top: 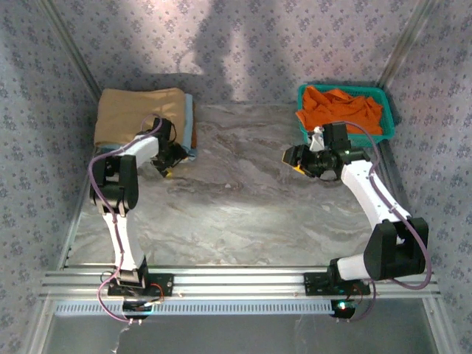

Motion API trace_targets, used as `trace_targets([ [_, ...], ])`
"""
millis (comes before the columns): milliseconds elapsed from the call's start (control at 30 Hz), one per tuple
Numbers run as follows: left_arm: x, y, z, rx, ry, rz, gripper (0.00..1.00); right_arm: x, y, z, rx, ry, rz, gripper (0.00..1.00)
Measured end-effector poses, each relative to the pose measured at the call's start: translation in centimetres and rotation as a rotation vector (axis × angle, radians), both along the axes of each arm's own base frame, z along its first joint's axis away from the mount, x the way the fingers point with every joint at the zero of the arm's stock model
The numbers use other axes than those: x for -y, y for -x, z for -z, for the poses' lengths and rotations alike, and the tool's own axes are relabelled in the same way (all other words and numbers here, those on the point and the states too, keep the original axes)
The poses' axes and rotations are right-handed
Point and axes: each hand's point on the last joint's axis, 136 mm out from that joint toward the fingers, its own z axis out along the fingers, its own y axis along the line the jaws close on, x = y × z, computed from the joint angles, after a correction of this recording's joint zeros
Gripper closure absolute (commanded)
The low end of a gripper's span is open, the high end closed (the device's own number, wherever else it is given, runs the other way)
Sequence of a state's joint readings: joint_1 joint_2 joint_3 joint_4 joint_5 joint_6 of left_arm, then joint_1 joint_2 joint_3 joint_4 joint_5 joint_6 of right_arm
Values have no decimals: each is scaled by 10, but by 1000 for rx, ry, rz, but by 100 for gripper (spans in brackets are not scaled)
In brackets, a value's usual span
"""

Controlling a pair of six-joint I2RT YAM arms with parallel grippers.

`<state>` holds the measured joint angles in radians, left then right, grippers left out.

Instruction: Fold and stack the trousers

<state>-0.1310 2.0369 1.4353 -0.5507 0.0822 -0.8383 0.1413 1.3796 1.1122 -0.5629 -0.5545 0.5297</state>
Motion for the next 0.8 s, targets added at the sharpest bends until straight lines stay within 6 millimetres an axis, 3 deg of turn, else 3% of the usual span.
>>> trace_targets([
  [367,-6,-14,-3,15,55,39,25,2,5,4,-22,5,4,45],
  [567,-9,-24,-10,69,45,84,15,2,7,3,-23,5,4,43],
  [700,-31,-40,-30,195,-40,100,7,3,10,-4,-7,3,4,40],
  [800,-52,-34,-66,289,-92,77,1,4,10,-13,11,6,9,36],
])
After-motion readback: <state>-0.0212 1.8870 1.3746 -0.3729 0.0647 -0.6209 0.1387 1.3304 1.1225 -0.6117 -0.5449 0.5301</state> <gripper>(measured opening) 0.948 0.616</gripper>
